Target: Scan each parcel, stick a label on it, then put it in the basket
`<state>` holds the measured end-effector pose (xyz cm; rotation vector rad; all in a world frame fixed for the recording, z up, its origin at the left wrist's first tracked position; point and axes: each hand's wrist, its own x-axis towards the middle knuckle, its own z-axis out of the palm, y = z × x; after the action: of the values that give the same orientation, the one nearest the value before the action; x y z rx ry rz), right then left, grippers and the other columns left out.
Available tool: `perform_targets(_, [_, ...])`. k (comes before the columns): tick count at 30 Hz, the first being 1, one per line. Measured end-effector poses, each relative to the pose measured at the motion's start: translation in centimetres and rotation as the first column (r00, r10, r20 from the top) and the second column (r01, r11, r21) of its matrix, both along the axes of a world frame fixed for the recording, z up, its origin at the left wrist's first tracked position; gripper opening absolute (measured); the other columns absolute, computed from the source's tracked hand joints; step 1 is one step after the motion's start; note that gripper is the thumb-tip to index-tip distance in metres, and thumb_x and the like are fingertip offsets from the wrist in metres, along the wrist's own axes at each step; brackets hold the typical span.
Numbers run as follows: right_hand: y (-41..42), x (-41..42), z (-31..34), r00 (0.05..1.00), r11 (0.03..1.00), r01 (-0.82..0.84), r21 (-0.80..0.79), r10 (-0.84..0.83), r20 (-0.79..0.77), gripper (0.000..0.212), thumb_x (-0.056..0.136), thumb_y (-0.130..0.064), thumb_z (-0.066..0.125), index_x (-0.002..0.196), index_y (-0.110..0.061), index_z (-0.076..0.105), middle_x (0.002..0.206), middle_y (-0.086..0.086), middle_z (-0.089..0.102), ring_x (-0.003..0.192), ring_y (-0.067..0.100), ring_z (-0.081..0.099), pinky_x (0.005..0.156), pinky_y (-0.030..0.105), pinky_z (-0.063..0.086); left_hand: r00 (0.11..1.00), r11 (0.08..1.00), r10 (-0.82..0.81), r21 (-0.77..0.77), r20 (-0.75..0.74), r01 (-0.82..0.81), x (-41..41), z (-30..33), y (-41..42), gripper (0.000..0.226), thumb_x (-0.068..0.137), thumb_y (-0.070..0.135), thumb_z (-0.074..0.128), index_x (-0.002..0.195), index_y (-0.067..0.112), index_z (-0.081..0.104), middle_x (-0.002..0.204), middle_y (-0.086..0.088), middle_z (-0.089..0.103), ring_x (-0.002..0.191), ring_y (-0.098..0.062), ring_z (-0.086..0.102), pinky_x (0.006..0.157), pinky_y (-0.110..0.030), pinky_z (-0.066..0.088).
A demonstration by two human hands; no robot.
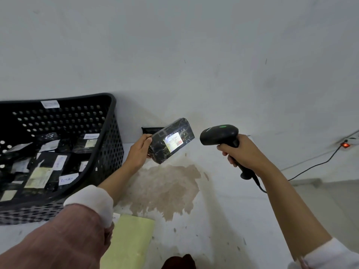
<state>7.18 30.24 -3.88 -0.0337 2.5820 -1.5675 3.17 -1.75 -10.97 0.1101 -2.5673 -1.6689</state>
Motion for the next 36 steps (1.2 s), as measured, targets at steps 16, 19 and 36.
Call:
perform_targets(16, [-0.3, 3.7, -1.2, 0.998, 0.999, -0.033, 0.010, 0.032, 0.048, 0.010, 0.078, -0.029, 0.063, 0.082, -0.020, 0.065, 0.066, -0.008, 0.070, 0.047, 0.007, 0.062, 0.051, 0.021, 0.046, 0.997, 0.998, 0.045, -0.055, 0.055, -0.042, 3.0, -0.9, -1.3, 0.031, 0.102, 0.033, 0.031, 0.107, 0.020, 0.058, 0.098, -0.004, 0.063, 0.091, -0.024, 0.062, 0.073, -0.034, 0.057])
perform_targets(19, [-0.6, 4.4, -4.7, 0.989, 0.999, -0.044, 0.027, 0.040, 0.141, 0.020, 0.079, -0.023, 0.063, 0.098, -0.025, 0.062, 0.078, -0.006, 0.072, 0.060, 0.008, 0.068, 0.055, 0.022, 0.046, 0.967, 0.995, 0.103, -0.022, 0.232, -0.101, 3.6, -2.9, -1.0, 0.040, 0.100, 0.036, 0.028, 0.101, 0.012, 0.060, 0.101, -0.014, 0.064, 0.091, -0.030, 0.062, 0.078, -0.041, 0.054])
perform_targets(36, [-2.9, 11.3, -21.2, 0.913, 0.928, 0.143, 0.344, -0.258, 0.316, 0.077, 0.086, -0.009, 0.065, 0.148, -0.008, 0.020, 0.133, 0.020, 0.039, 0.116, 0.038, 0.049, 0.095, 0.049, 0.044, 0.760, 0.996, -0.015, 0.072, 0.649, -0.042, 13.3, -12.5, 4.7, 0.044, 0.102, 0.041, 0.029, 0.128, 0.009, 0.045, 0.131, -0.019, 0.052, 0.113, -0.036, 0.057, 0.086, -0.041, 0.054])
